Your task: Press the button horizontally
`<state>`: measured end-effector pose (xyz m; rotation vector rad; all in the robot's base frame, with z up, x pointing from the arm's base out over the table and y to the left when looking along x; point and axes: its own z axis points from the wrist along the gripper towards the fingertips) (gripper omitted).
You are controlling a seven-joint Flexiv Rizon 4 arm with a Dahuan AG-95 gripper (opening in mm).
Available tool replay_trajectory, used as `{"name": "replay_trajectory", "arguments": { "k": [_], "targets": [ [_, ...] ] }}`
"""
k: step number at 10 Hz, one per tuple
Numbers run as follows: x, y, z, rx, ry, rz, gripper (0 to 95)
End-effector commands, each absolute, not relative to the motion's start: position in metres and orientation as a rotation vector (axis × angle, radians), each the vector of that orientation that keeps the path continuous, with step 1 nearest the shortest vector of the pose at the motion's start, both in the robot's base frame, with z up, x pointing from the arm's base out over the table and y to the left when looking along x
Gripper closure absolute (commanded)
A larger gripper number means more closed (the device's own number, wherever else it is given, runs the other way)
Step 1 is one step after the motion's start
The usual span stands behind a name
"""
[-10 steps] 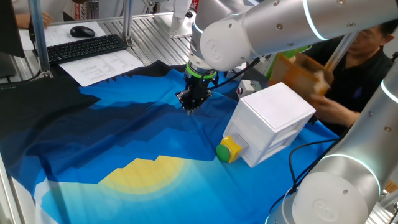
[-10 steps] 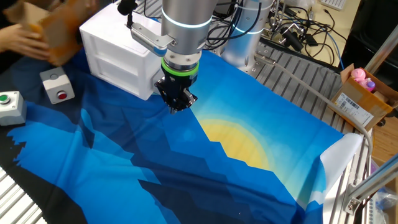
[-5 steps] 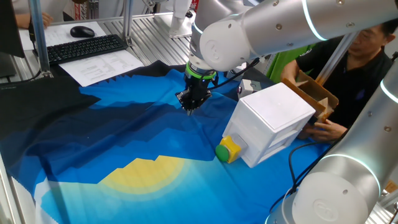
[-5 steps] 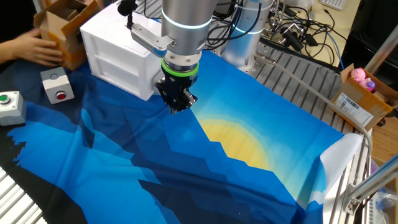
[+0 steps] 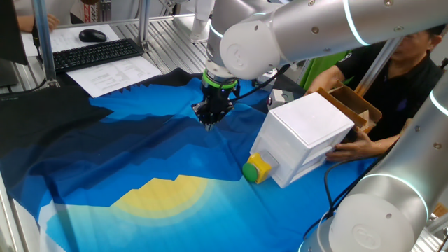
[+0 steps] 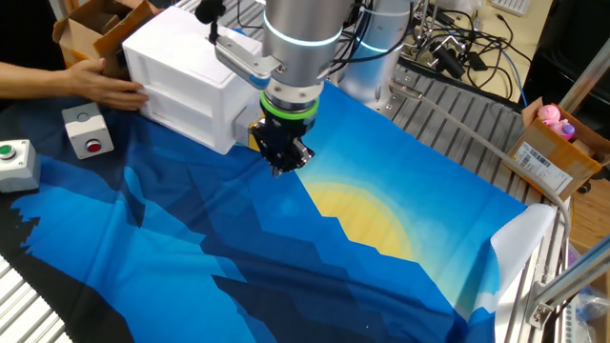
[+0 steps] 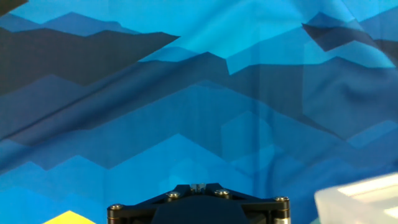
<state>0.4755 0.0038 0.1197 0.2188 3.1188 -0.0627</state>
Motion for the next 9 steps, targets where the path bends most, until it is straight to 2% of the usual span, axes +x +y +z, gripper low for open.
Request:
{"name": "replay_trajectory", "arguments": {
  "k": [1, 9],
  "targets": [
    [0.475, 0.011, 0.121, 0.239, 3.126, -0.063, 95.0],
    [0.466, 0.043, 0.131, 0.254, 3.153, -0.074, 95.0]
  ]
}}
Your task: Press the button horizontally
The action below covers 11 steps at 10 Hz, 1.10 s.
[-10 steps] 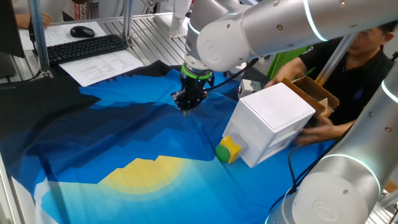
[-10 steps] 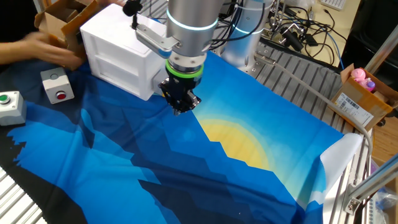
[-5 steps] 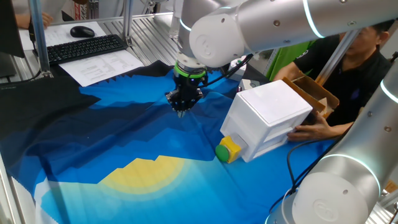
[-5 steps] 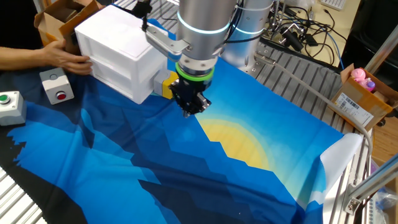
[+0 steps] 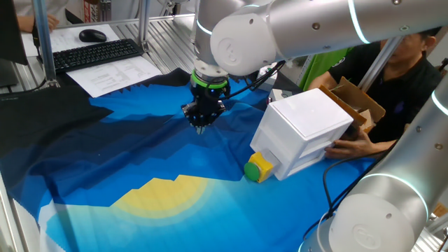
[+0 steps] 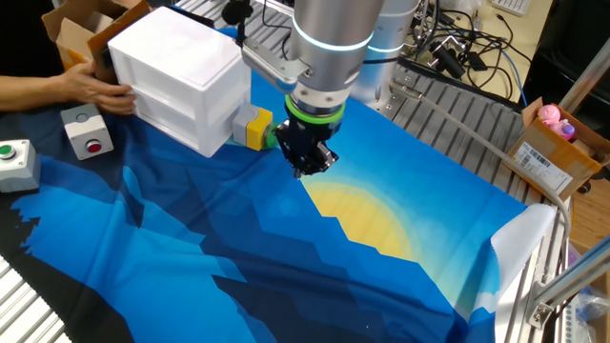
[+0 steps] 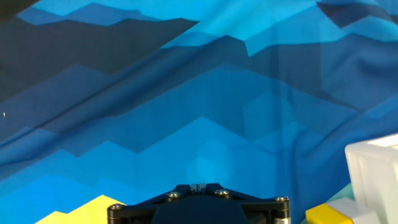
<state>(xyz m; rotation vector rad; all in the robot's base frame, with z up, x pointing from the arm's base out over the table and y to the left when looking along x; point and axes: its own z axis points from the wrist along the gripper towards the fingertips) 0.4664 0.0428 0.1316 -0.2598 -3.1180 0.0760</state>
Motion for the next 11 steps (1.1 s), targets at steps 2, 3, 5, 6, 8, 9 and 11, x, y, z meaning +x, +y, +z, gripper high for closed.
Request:
{"name": "replay_trajectory", "arguments": {
  "k": [2, 3, 5, 6, 8, 9, 11],
  "targets": [
    [0.469, 0.044, 0.129, -0.241, -3.11, 0.072, 95.0],
    [0.472, 0.045, 0.128, -0.242, -3.107, 0.068, 95.0],
    [0.471, 0.048, 0.127, -0.259, -3.104, 0.067, 95.0],
    [0.47, 0.05, 0.126, -0.274, -3.097, 0.075, 95.0],
    [0.452, 0.048, 0.119, -0.255, -3.071, 0.117, 95.0],
    [0.44, 0.046, 0.115, -0.254, -3.071, 0.132, 95.0],
    [0.419, 0.039, 0.108, -0.216, -3.073, 0.191, 95.0]
  ]
}}
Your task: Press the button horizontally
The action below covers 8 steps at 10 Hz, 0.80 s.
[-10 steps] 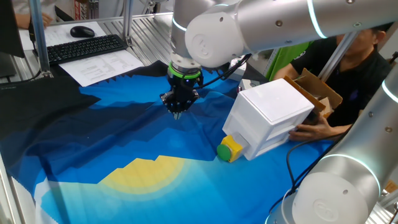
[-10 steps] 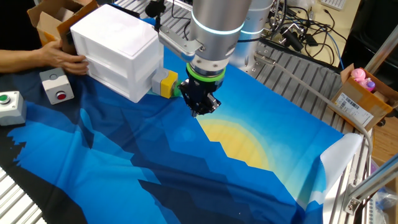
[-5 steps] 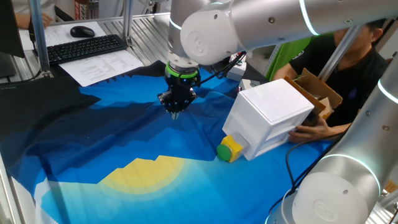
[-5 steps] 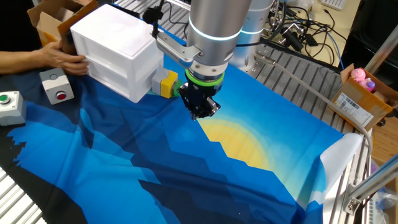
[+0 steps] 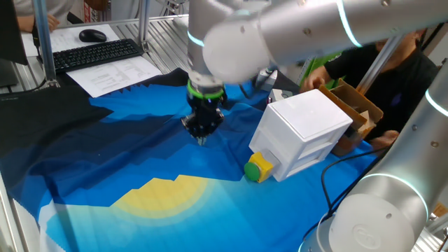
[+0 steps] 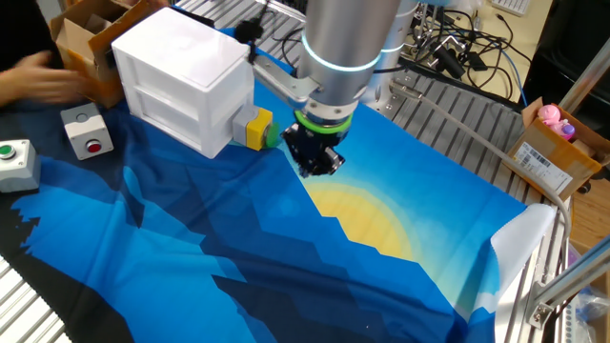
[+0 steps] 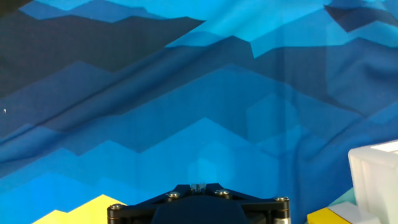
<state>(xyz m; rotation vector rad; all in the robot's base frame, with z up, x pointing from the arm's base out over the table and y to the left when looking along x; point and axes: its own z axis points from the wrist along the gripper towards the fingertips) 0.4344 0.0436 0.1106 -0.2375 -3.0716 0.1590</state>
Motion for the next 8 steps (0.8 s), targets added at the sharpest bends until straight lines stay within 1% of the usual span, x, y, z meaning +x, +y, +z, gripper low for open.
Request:
{"name": "replay_trajectory", "arguments": {
  "k": [1, 3, 5, 8],
  "targets": [
    [0.411, 0.035, 0.102, -0.205, -3.075, 0.216, 95.0],
    [0.401, 0.024, 0.09, -0.18, -3.077, 0.243, 95.0],
    [0.398, 0.013, 0.084, -0.139, -3.077, 0.258, 95.0],
    [0.398, 0.013, 0.084, -0.151, -3.071, 0.279, 95.0]
  ]
}}
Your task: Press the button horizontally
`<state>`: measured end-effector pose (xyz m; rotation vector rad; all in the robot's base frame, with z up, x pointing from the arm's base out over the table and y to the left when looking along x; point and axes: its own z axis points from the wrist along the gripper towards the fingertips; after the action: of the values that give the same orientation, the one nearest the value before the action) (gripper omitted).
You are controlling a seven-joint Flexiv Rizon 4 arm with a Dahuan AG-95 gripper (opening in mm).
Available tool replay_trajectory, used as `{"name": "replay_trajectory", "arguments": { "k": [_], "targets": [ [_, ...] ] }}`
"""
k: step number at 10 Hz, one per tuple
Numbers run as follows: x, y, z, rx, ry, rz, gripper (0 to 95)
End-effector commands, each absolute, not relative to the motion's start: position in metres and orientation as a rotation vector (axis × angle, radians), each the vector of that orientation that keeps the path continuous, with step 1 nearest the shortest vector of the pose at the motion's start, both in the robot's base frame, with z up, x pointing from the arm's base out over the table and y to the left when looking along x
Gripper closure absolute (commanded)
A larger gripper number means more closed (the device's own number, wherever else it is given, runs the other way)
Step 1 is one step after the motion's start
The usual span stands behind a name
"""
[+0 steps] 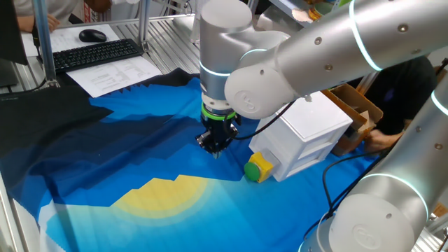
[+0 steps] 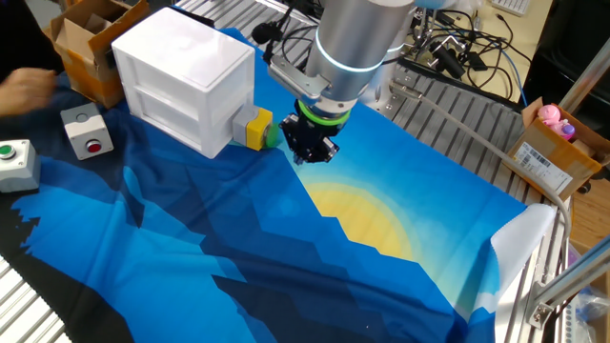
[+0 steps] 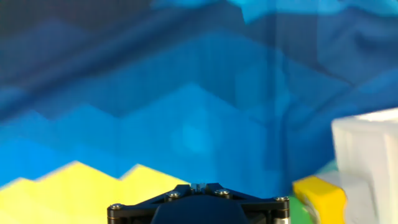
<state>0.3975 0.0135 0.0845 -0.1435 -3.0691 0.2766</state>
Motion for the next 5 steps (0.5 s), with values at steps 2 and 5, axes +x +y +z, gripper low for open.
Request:
{"name": "replay_trajectory", "arguments": {
  "k": [2, 5],
  "targets": [
    [0.3981, 0.0128, 0.084, -0.162, -3.036, 0.294, 95.0],
    [0.3981, 0.0128, 0.084, -0.195, -2.882, 0.403, 95.0]
  ]
}}
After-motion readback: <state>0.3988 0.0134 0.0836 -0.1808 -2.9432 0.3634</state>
